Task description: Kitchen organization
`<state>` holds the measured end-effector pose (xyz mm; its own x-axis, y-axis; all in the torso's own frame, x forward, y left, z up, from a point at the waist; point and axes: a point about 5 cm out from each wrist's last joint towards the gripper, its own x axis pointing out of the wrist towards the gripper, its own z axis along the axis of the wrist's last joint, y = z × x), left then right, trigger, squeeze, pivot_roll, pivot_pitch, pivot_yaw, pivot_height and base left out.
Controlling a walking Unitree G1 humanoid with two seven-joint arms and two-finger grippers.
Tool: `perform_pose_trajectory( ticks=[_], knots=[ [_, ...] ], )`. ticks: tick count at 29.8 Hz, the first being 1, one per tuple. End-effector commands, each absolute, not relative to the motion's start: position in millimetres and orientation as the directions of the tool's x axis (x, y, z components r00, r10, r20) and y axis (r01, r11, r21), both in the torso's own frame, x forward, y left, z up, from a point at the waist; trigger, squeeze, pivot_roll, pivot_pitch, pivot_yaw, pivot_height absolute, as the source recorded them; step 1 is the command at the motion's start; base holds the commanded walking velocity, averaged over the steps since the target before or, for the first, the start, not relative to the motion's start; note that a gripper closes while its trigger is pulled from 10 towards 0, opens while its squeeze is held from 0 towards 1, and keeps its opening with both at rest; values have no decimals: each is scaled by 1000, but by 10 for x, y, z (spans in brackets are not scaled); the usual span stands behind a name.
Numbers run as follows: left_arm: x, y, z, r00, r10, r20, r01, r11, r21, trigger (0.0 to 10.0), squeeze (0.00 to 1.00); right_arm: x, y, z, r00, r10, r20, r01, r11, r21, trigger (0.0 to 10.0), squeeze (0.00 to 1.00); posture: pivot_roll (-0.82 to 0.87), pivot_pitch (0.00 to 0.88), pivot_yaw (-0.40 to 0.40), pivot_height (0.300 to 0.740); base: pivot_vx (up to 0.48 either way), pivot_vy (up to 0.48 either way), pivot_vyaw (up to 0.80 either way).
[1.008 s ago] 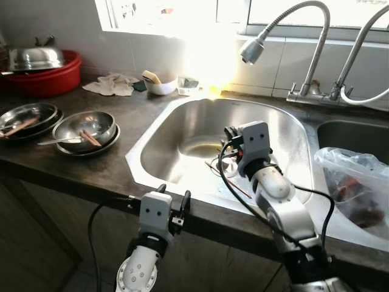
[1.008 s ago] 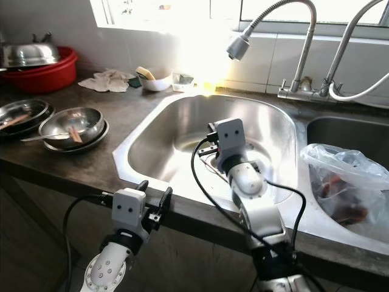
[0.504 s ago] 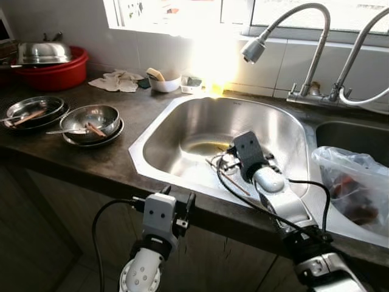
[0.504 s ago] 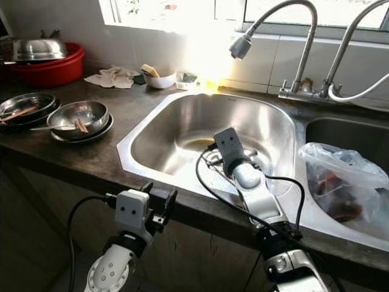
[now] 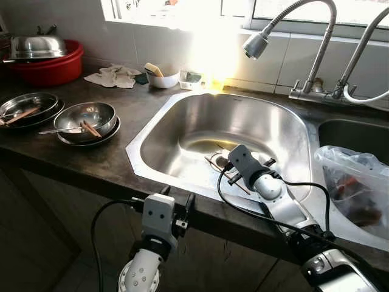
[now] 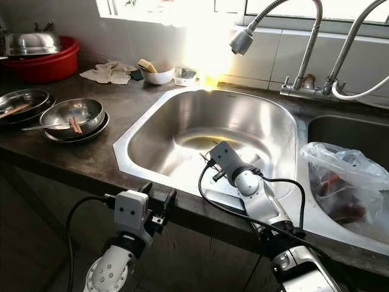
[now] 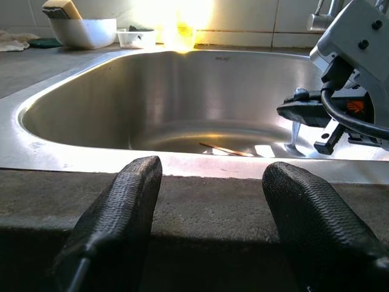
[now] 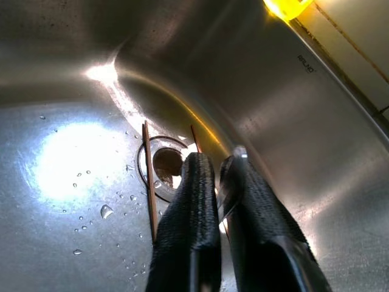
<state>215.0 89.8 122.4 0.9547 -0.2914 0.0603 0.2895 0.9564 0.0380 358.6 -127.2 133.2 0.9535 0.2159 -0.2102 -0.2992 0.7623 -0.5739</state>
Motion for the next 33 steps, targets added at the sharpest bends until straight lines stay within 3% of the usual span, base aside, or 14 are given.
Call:
perform_pose_trajectory(
  ticks=[1,12,13,14,15,17,24,28,33],
  knots=[
    [2127,881,1246,951,-303,61,301,953,42,10000,0,3557,-1312,1232,952,203,-230,-301,762,-574,10000,1000,61,62,-40,740,0,0,0],
    [2148,879,1243,952,-300,59,297,954,46,10000,0,3440,-1305,1379,978,196,-67,-203,848,-490,10000,1000,60,56,-42,740,0,0,0],
    [2151,880,1244,953,-299,59,296,954,47,10000,0,3421,-1297,1398,978,201,-48,-199,852,-484,10000,235,60,57,-41,740,0,0,0],
    [2152,881,1243,953,-298,59,296,954,47,10000,0,3409,-1292,1411,978,205,-36,-197,853,-483,10000,235,60,57,-41,740,0,0,0],
    [2155,884,1245,953,-296,60,294,955,48,10000,0,3386,-1285,1435,977,212,-14,-193,854,-483,10000,0,57,59,-41,740,0,0,0],
    [2160,888,1248,954,-293,61,290,956,48,10000,0,3343,-1277,1495,974,222,34,-180,863,-471,10000,0,56,59,-38,740,0,0,0],
    [2178,900,1256,959,-278,62,273,960,67,10000,0,3108,-1324,1783,960,186,211,-133,961,-242,10000,0,60,59,-41,740,0,0,0],
    [2180,915,1257,962,-264,64,260,963,67,10000,0,2894,-1280,1821,949,195,249,-183,980,-74,10000,0,55,62,-37,740,0,0,0],
    [2181,934,1269,963,-259,72,254,965,68,10000,0,2731,-1216,1755,956,192,224,-202,979,20,10000,0,49,59,-36,740,0,0,0]
  ],
)
